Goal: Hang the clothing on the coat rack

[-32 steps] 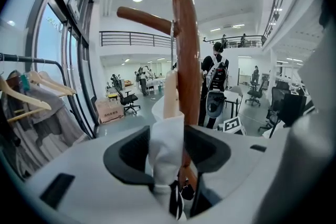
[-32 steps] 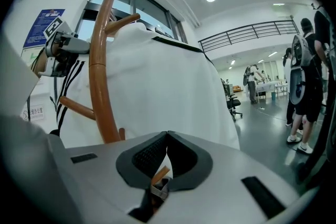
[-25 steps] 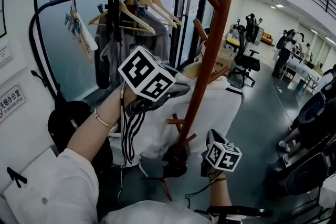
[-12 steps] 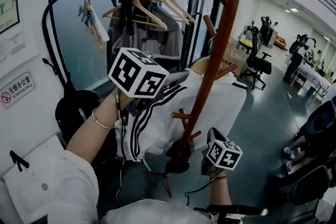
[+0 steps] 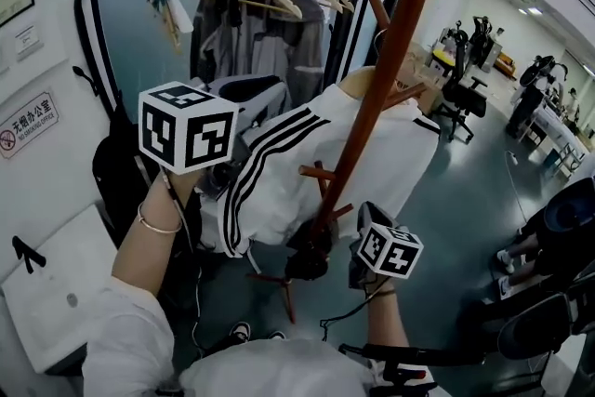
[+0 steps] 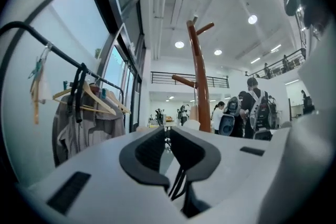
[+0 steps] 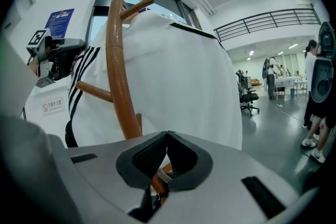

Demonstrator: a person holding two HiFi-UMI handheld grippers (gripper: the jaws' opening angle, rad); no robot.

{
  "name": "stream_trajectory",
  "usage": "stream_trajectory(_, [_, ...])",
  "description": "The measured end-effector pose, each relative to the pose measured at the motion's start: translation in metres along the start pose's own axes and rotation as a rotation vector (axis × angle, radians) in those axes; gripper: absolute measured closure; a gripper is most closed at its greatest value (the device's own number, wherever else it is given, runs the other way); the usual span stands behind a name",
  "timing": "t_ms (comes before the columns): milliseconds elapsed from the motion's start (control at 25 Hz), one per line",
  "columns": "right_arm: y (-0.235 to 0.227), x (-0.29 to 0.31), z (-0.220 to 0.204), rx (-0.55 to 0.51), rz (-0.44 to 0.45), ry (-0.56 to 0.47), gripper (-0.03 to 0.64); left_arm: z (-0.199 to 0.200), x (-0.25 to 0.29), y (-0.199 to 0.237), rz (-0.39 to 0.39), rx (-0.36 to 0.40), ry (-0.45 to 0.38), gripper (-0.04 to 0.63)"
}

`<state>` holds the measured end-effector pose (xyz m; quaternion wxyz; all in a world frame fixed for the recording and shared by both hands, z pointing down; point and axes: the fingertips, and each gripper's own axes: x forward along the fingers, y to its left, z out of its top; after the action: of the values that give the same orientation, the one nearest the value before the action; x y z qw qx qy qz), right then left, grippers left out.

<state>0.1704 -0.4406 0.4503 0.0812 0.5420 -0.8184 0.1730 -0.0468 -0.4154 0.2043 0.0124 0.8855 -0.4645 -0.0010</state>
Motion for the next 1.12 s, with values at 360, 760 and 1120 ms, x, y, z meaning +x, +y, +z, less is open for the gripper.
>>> stream_trajectory(360, [0.004,-0.005,-0.014,0.039,-0.007,0.001,0.594,-0.011,-0.048,-0.011,0.07,-0.116,-0.194,0.588])
stream_trajectory(760, [0.031,-0.035,-0.027,0.117,-0.108,-0.095,0.594,-0.116,-0.083,-0.027,0.201,-0.089,-0.151,0.588])
stream_trajectory(1120, [0.083,-0.087,-0.075,0.131,-0.21,-0.107,0.594,-0.219,-0.132,-0.017,0.241,-0.232,0.039,0.588])
